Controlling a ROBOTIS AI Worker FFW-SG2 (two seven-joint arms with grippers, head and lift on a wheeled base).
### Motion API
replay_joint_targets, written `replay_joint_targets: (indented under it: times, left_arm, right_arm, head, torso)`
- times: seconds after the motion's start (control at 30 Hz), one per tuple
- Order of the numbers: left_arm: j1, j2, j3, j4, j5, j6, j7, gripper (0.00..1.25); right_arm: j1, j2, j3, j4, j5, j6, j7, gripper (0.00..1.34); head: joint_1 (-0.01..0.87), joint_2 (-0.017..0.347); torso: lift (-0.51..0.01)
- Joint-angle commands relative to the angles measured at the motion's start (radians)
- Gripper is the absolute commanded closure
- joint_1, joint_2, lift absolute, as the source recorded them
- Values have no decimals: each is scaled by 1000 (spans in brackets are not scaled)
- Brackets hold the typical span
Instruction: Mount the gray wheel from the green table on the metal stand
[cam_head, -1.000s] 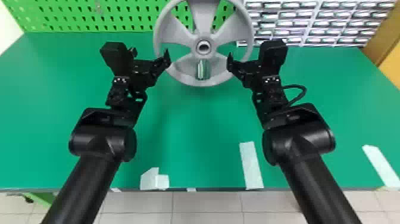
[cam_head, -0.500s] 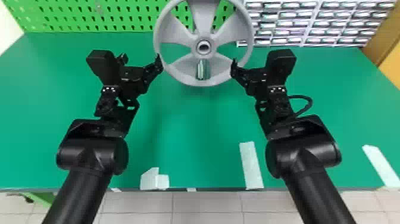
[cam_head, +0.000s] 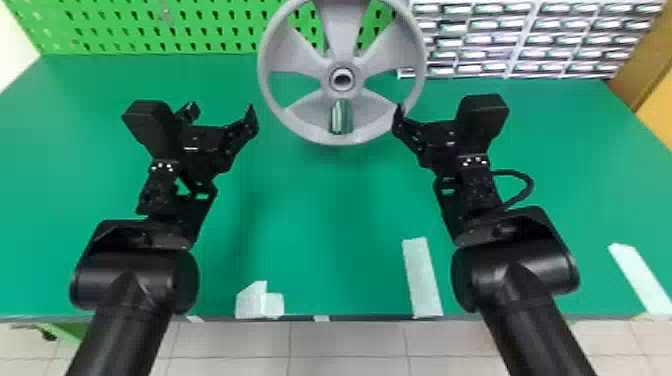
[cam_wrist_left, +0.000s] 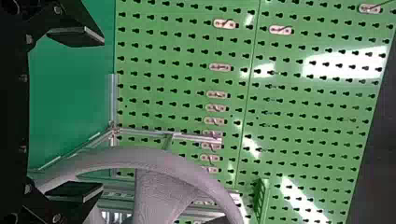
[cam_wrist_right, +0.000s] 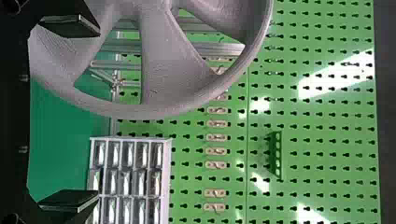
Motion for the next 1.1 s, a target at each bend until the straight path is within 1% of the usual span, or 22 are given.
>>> replay_joint_targets:
  times: [0.0,0.07,0.3,0.63,0.83,1.07]
  left_arm:
    - [12,0,27,-10,-3,4,-33,176]
    - [15,0,39,-10,-13,7,-56,180]
    - [34,0,59,-10,-19,7,-62,182]
    - [40,0,92,-11,-31,-1,-104,182]
    - [44,0,99,-10,-31,-16,-107,182]
    - [49,0,110,-10,-37,-23,-113,182]
  right_arm:
    - [9,-3,-9,0,0,-25,19,82]
    - [14,-6,-13,0,-2,-31,30,82]
    - [31,-12,-23,0,-16,-43,42,82]
    - [58,-21,-20,0,-28,-51,48,82]
    - [63,-23,-20,0,-37,-57,53,82]
    - [62,-30,-13,3,-36,-57,65,82]
  head:
    - [868,52]
    - [868,52]
    - [868,52]
    - [868,52]
    - [868,52]
    - [868,52]
  torso:
    - [-93]
    - [-93]
    - [-93]
    - [-93]
    - [-93]
    - [-93]
